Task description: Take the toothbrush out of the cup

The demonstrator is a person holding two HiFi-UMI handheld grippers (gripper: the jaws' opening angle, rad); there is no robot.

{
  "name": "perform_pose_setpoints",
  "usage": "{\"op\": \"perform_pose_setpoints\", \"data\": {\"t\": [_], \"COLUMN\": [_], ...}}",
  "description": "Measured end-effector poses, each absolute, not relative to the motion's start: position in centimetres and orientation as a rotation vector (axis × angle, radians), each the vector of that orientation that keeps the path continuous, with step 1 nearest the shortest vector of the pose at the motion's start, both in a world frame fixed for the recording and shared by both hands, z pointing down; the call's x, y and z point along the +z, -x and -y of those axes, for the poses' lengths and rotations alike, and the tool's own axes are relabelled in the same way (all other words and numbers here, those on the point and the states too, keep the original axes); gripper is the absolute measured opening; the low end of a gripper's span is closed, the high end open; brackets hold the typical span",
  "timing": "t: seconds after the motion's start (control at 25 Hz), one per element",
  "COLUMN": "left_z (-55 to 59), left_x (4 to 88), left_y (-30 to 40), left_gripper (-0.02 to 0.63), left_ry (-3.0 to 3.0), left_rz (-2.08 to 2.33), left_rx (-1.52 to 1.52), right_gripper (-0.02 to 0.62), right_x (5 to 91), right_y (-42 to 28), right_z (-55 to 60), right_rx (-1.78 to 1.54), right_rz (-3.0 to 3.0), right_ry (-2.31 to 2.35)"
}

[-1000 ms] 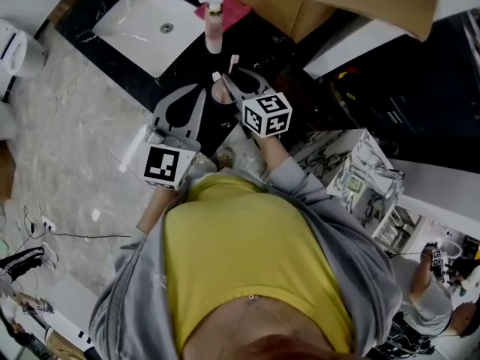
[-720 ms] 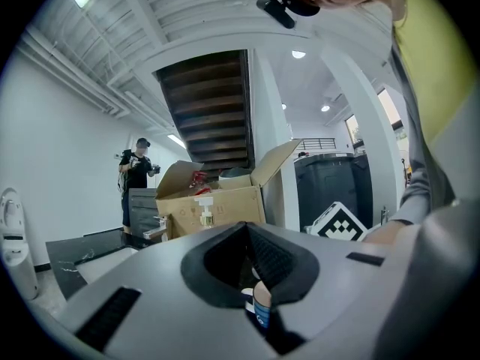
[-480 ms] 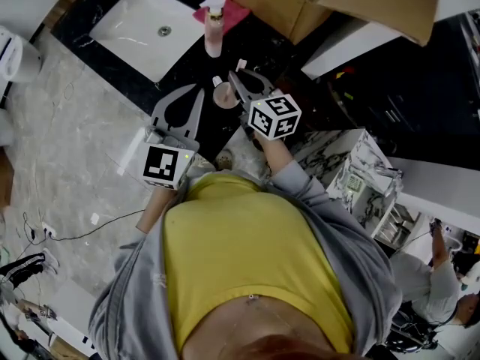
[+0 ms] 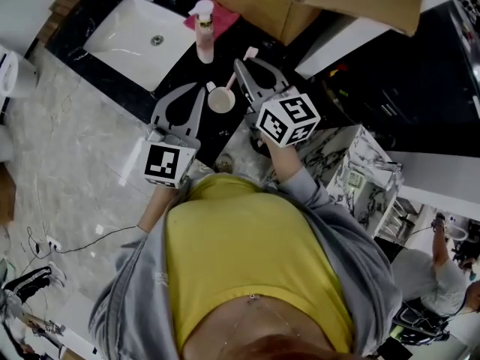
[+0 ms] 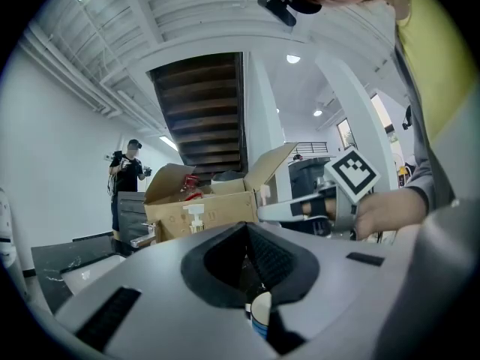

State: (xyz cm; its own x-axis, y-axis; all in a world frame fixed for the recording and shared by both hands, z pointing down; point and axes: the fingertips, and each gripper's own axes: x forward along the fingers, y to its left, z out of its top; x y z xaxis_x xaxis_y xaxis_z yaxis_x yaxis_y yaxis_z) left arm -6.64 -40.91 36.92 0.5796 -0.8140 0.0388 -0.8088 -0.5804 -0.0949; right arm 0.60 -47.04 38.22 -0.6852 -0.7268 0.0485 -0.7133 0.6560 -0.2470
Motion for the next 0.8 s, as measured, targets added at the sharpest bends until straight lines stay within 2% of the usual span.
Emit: {"op": "perform_pose_setpoints", "data": {"t": [0.44, 0.8], "left_z": [41.9, 42.1], "left_x": [34.8, 32.8], "left_y": [6.5, 6.8], "left_gripper": [0.002, 0.002], "left_ry": [2.693, 2.656], "left_rz": [-1.419, -1.457], "left_rx": [-0.098, -0.067], "right_gripper": [0.029, 0.029], "right_x": [29.4, 28.5], "right_y": [-3.0, -4.8], "right_z": [44.3, 42.8], "right_rx": [0.04, 0.206], "right_rz": [-2.71, -2.643], "right_ry": [1.41, 1.585]}}
